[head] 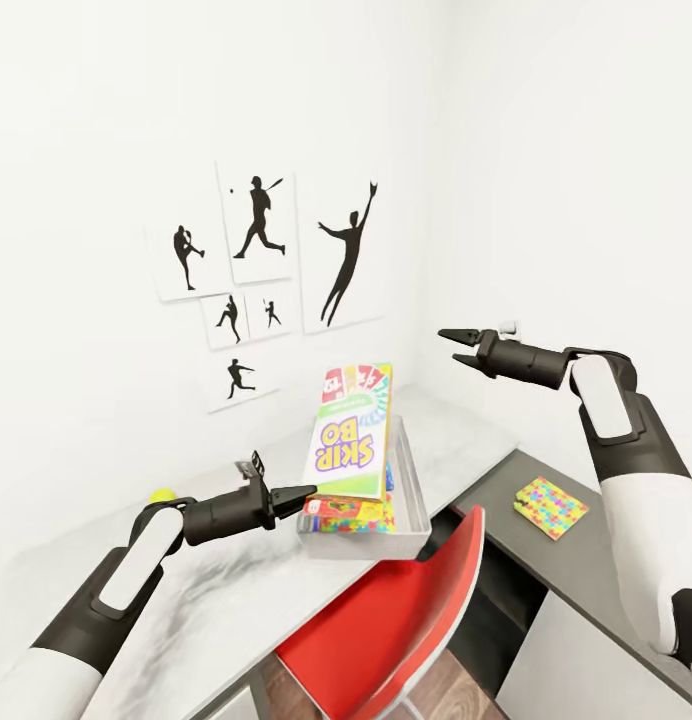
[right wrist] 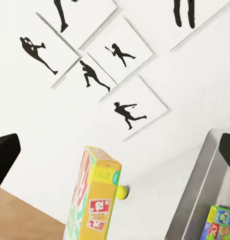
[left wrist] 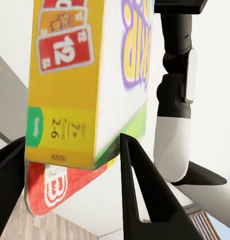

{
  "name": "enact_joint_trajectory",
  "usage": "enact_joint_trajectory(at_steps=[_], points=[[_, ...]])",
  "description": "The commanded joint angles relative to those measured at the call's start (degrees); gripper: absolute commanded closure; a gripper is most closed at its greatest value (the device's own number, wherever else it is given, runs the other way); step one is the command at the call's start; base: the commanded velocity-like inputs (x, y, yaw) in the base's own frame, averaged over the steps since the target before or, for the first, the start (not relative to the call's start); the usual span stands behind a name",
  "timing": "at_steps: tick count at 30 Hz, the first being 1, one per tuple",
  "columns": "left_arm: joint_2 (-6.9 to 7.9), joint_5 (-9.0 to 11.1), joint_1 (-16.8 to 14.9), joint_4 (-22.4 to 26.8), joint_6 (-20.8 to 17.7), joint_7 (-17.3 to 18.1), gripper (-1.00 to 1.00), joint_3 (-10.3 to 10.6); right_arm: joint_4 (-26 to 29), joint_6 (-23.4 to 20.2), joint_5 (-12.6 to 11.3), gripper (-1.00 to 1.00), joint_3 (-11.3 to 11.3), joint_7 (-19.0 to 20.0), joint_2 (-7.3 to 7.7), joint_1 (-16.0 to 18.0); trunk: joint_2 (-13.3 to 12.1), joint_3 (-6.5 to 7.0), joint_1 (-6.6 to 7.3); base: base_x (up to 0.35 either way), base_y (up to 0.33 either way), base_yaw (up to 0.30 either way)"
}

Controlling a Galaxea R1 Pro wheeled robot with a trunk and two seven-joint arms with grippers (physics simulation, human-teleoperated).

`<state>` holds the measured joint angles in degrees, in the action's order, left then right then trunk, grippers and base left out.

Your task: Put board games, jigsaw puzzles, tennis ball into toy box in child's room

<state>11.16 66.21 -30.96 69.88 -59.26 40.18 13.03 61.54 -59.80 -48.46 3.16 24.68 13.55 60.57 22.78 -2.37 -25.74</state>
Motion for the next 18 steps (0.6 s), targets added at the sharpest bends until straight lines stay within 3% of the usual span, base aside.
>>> enact_joint_trajectory(at_steps=[1, 7, 18], points=[[0.02, -0.1, -0.1, 0.0, -0.2, 0.2, 1.0, 0.1, -0.2, -0.2, 0.6, -1.0, 0.1, 0.3, -0.01, 0.3, 0.1, -0.14, -0.04, 0.069, -0.116, 0.0], [0.01, -0.1, -0.1, -0.1, 0.1, 0.2, 1.0, 0.1, -1.8, -0.2, 0.6, -1.0, 0.1, -0.1, -0.02, 1.2, 0.1, -0.14, -0.04, 0.144, -0.138, 0.0], [0.01, 0.1, -0.1, -0.1, 0.3, -1.1, 1.0, -0.3, -2.1, -0.2, 0.7, -1.0, -0.4, -0.2, -0.17, 1.4, 0.1, -0.14, -0.04, 0.017, -0.015, 0.0]])
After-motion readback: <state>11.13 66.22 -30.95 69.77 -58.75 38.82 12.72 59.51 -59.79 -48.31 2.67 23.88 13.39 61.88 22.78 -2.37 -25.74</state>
